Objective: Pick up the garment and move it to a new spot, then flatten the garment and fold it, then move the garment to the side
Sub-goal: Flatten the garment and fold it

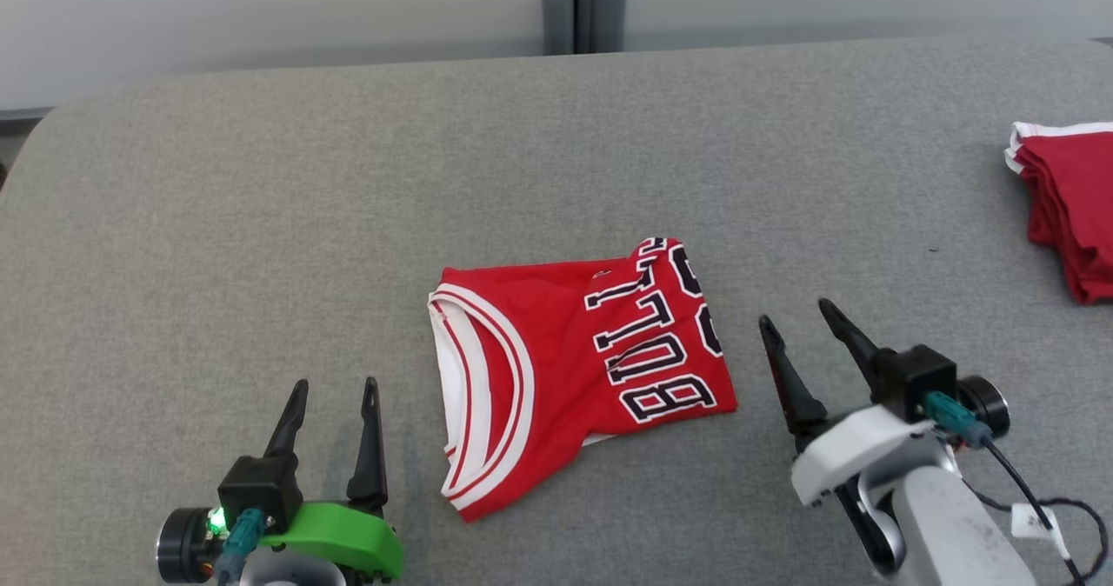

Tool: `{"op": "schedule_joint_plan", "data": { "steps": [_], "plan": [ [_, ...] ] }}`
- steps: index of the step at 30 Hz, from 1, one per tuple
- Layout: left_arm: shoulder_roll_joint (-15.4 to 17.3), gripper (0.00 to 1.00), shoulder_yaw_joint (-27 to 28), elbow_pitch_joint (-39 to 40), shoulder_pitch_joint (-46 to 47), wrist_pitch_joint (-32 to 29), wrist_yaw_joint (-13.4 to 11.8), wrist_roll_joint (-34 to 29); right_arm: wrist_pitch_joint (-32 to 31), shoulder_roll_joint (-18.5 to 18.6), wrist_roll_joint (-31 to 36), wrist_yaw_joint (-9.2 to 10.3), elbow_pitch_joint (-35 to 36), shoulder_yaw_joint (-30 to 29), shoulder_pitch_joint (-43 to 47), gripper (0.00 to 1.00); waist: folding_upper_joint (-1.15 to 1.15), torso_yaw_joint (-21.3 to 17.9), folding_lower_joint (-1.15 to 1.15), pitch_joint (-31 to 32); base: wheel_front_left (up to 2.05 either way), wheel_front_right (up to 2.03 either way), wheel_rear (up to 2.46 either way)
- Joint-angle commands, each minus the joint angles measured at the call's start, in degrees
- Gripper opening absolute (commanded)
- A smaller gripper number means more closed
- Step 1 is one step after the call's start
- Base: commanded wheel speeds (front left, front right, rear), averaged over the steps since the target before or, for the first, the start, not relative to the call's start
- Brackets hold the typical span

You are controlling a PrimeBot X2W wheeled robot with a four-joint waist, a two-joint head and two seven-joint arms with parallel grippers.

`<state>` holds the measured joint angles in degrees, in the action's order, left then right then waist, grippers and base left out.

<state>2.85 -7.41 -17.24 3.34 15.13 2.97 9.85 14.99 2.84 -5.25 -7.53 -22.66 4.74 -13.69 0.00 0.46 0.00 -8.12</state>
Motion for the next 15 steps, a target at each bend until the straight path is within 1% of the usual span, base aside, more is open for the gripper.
{"op": "schedule_joint_plan", "data": {
  "steps": [1,3,9,15],
  "plan": [
    [0.2,1.0,-0.1,0.0,1.1,0.0,0.2,0.1,0.2,0.2,-0.1,0.1,-1.0,1.2,-2.4,1.0,0.0,1.3,0.0,-1.2,0.0,0.0,0.0],
    [0.2,1.0,-0.5,-0.2,1.5,0.0,0.3,0.3,0.2,0.2,-1.1,0.1,-3.3,2.8,-5.9,1.0,0.0,2.3,0.0,-2.0,0.0,0.0,0.0],
    [0.2,1.0,-1.8,-0.6,2.5,0.0,0.2,1.4,0.2,0.2,-0.9,0.1,-11.5,5.4,-13.4,1.0,0.0,5.4,0.0,-3.1,0.0,0.0,0.0],
    [0.2,1.0,-2.6,-0.8,2.7,0.0,0.1,1.8,0.2,0.2,-1.3,0.1,-18.1,6.6,-17.8,1.0,0.0,7.2,0.0,-4.0,0.0,0.0,0.0]
  ]
}}
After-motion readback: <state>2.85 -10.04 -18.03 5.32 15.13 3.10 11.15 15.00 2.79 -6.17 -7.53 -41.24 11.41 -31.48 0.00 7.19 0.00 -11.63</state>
